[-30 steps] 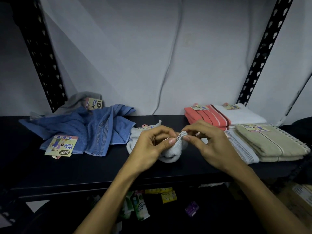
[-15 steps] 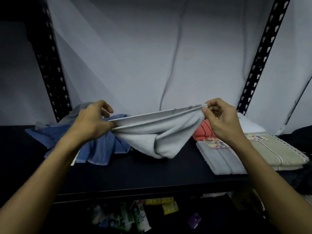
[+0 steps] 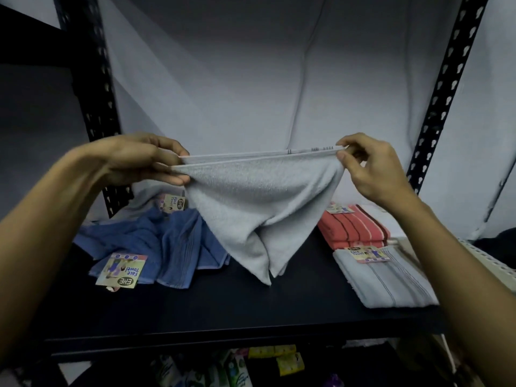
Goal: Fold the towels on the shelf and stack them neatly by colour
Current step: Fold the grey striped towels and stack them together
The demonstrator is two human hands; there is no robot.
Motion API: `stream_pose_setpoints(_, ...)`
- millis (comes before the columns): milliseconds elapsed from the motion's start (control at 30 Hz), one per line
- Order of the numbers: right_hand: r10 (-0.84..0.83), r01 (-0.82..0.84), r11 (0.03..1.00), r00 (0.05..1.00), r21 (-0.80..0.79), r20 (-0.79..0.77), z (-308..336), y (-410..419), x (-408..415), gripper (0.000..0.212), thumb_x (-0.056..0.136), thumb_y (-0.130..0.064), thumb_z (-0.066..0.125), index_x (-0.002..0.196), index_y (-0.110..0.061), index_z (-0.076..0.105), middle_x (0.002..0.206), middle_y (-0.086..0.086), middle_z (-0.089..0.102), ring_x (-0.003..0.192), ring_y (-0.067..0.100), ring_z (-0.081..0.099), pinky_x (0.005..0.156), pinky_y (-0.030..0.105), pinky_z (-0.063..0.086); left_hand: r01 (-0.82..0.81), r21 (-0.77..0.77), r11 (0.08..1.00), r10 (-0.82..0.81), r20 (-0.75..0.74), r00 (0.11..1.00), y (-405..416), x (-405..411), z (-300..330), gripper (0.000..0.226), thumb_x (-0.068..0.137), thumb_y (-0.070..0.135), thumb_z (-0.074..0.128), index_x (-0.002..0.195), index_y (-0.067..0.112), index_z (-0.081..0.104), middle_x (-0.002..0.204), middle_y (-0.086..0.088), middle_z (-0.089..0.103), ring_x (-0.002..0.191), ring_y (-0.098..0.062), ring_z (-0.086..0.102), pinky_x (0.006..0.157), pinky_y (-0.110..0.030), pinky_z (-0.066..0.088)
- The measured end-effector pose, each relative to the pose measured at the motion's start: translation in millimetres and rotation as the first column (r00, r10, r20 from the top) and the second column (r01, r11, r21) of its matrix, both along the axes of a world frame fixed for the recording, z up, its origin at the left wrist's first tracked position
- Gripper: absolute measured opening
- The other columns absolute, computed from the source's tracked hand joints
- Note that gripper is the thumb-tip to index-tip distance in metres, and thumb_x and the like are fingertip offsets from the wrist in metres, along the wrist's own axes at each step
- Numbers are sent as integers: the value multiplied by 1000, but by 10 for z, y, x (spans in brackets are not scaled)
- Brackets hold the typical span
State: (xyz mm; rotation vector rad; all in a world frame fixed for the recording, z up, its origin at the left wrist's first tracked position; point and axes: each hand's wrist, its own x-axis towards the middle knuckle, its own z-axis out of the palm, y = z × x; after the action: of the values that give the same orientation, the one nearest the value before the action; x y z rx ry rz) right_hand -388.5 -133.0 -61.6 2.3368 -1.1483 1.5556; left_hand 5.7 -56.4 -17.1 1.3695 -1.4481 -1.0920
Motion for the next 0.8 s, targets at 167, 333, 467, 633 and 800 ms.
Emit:
stream_pose_setpoints(167,26,-24,999,999,-31,38,344,-17,-33,12,95,-14,62,106,-14,69,83,7,66,78,25,64,75,31,52,5,-3,1000,-5,-69,998,-58,-33,104,18,96,-11,46,96,-1,61,81,-17,74,72,-18,76,61,-18,59)
stream_pose_setpoints(333,38,-37,999,996,-5,75,646,-124,-58,10,95,-16,65,103,-13,70,83,15,68,72,28,62,73,38,53,8,-5,1000,-9,-137,991,-200,-62,263,17,96,-8,46,93,-4,62,90,-14,62,79,-15,75,67,-15,58)
stream_pose_setpoints(467,26,-32,981,999,192,33,496,-298,-83,12,96,-13,65,101,-2,69,80,18,70,58,5,60,69,36,54,-10,101,995,22,-125,992,-366,-96,17,16,97,-7,47,103,-13,61,97,-22,68,79,-20,77,67,-17,60)
stream_pose_setpoints(633,14,-29,929,999,370,43,21,-376,-165,10,95,-9,66,96,-1,70,71,8,69,54,3,60,67,34,54,-28,172,985,48,-114,992,-473,-145,-426,34,88,2,67,119,-12,62,109,-31,70,86,-28,77,72,-24,62)
stream_pose_setpoints(800,16,-53,874,997,483,79,-399,-362,-244,6,93,-5,67,93,1,70,72,18,71,56,5,64,58,24,53,78,43,996,-85,230,969,-417,-247,-826,43,72,24,89,99,-3,70,91,-18,76,84,-22,74,80,-24,59)
